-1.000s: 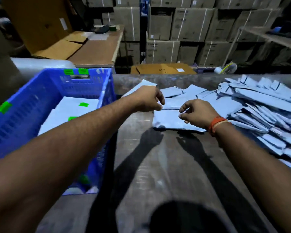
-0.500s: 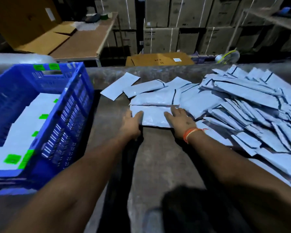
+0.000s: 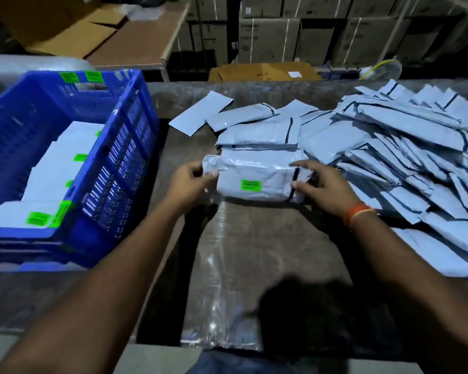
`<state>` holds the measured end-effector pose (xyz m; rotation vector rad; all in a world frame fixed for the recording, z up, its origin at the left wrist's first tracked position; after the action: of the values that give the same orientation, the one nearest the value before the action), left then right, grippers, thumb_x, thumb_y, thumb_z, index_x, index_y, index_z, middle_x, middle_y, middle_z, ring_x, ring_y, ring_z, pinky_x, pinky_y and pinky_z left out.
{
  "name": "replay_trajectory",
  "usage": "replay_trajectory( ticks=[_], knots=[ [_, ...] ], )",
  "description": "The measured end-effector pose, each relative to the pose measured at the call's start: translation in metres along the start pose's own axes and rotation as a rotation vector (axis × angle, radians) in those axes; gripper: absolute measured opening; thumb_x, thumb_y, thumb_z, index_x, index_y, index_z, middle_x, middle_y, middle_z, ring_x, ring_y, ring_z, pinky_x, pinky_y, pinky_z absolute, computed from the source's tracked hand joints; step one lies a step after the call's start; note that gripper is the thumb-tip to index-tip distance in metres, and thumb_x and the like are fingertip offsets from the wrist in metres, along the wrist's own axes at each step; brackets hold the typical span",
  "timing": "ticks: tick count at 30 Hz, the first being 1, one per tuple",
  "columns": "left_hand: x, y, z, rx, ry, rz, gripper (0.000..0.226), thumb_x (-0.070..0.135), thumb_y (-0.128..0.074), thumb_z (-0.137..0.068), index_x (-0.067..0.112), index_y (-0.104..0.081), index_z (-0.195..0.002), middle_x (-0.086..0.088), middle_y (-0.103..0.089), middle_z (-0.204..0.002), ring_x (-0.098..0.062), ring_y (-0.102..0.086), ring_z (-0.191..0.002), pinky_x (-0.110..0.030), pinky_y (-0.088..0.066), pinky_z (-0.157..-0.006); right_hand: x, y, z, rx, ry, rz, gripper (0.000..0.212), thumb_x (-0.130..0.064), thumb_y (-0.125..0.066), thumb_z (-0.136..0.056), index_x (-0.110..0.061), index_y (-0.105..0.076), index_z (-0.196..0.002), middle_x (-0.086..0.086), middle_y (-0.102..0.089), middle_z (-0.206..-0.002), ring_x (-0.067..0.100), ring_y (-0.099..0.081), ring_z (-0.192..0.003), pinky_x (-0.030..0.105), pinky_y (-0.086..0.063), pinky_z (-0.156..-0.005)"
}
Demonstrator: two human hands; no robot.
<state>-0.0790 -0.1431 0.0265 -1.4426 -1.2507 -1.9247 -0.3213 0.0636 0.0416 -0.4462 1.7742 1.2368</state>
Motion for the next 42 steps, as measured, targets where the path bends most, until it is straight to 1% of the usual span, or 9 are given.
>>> replay_trajectory(
  ticks=[3, 6, 11, 17, 21, 28, 34, 39, 42],
  knots=[
    [-0.009, 0.001, 0.032, -0.040, 0.122, 0.166, 0.024, 0.016, -0.063, -0.099, -0.007, -0.067, -0.094, -0.012, -0.059, -0.074, -0.006, -0.053, -0.049, -0.017, -0.042, -0.047, 0.011, -0.016, 0.018, 0.078, -0.139, -0.379, 0.032, -0.020, -0.070, -0.091, -0.022, -0.062, -0.122, 0.012, -0.074, -0.104, 0.029, -0.071, -0.097, 0.046, -0.057, -0.090],
    [-0.037, 0.003, 0.049, -0.010, 0.211, -0.005, 0.036, 0.034, -0.068, -0.093, 0.004, -0.066, -0.073, -0.010, -0.057, -0.058, -0.016, -0.050, -0.044, -0.025, -0.040, -0.050, 0.025, -0.043, 0.038, 0.128, -0.274, -0.221, 0.037, -0.021, -0.070, -0.090, -0.017, -0.059, -0.125, 0.001, -0.068, -0.105, 0.019, -0.065, -0.097, 0.032, -0.050, -0.087],
    [-0.045, 0.017, 0.084, 0.116, 0.074, -0.772, 0.033, 0.035, -0.059, -0.094, 0.008, -0.070, -0.109, -0.019, -0.066, -0.112, -0.038, -0.060, -0.105, -0.039, -0.046, -0.086, 0.022, -0.067, 0.065, 0.141, -0.339, 0.357, 0.050, -0.019, -0.071, -0.086, -0.008, -0.055, -0.131, 0.016, -0.066, -0.109, 0.034, -0.061, -0.104, 0.033, -0.044, -0.087],
    [-0.024, -0.027, 0.121, 0.068, -0.478, -0.746, 0.052, 0.032, -0.042, -0.096, 0.008, -0.049, -0.141, -0.015, -0.042, -0.152, -0.034, -0.036, -0.139, -0.044, -0.033, -0.116, -0.031, -0.115, 0.090, 0.279, 0.006, 0.614, 0.058, -0.038, -0.046, -0.093, -0.018, -0.043, -0.148, 0.010, -0.041, -0.151, 0.031, -0.037, -0.138, 0.047, -0.037, -0.109],
    [-0.039, -0.053, 0.121, -0.114, -0.440, -0.834, 0.062, 0.040, -0.026, -0.099, 0.015, -0.032, -0.155, -0.013, -0.025, -0.163, -0.036, -0.017, -0.151, -0.052, -0.024, -0.120, -0.023, -0.151, 0.089, 0.007, -0.052, 0.671, 0.065, -0.048, -0.021, -0.098, -0.024, -0.017, -0.159, 0.003, -0.010, -0.167, 0.021, -0.005, -0.154, 0.046, -0.021, -0.118],
    [-0.066, -0.038, 0.114, -0.110, -0.287, -0.886, 0.056, 0.050, -0.018, -0.102, 0.041, -0.017, -0.158, -0.005, -0.012, -0.167, -0.035, -0.011, -0.152, -0.057, -0.017, -0.119, 0.001, -0.144, 0.097, -0.017, -0.151, 0.797, 0.068, -0.062, -0.003, -0.094, -0.038, -0.011, -0.158, -0.002, -0.008, -0.167, 0.022, -0.004, -0.153, 0.046, -0.022, -0.115],
    [-0.072, -0.017, 0.110, -0.045, -0.142, -0.894, 0.052, 0.051, -0.026, -0.103, 0.040, -0.028, -0.154, -0.013, -0.023, -0.161, -0.033, -0.020, -0.148, -0.054, -0.025, -0.117, 0.016, -0.126, 0.103, 0.028, -0.314, 0.757, 0.062, -0.057, -0.026, -0.101, -0.036, -0.013, -0.158, 0.007, -0.007, -0.166, 0.029, -0.008, -0.152, 0.048, -0.019, -0.117],
    [-0.058, -0.012, 0.101, -0.005, -0.012, -0.664, 0.043, 0.036, -0.059, -0.094, 0.027, -0.053, -0.136, -0.015, -0.046, -0.134, -0.034, -0.047, -0.116, -0.037, -0.039, -0.102, 0.016, -0.109, 0.100, 0.228, -0.412, 0.536, 0.061, -0.034, -0.061, -0.089, -0.031, -0.044, -0.148, 0.023, -0.040, -0.140, 0.039, -0.038, -0.126, 0.038, -0.031, -0.108],
    [-0.061, -0.010, 0.093, -0.021, 0.113, -0.429, 0.043, 0.020, -0.073, -0.085, 0.030, -0.061, -0.126, -0.009, -0.047, -0.122, -0.014, -0.053, -0.090, -0.018, -0.042, -0.086, 0.017, -0.104, 0.096, 0.234, -0.421, 0.277, 0.062, -0.013, -0.069, -0.079, -0.026, -0.057, -0.138, 0.019, -0.055, -0.125, 0.032, -0.051, -0.117, 0.024, -0.037, -0.102]
  ],
)
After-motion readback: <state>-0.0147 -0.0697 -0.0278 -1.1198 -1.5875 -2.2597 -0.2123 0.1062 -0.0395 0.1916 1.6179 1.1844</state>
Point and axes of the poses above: each hand's wrist, its own z-axis away from the middle knuckle, its own y-axis out of the back of the hand, x = y × z, the point moved 7 cm from there along -z, towards the middle knuckle
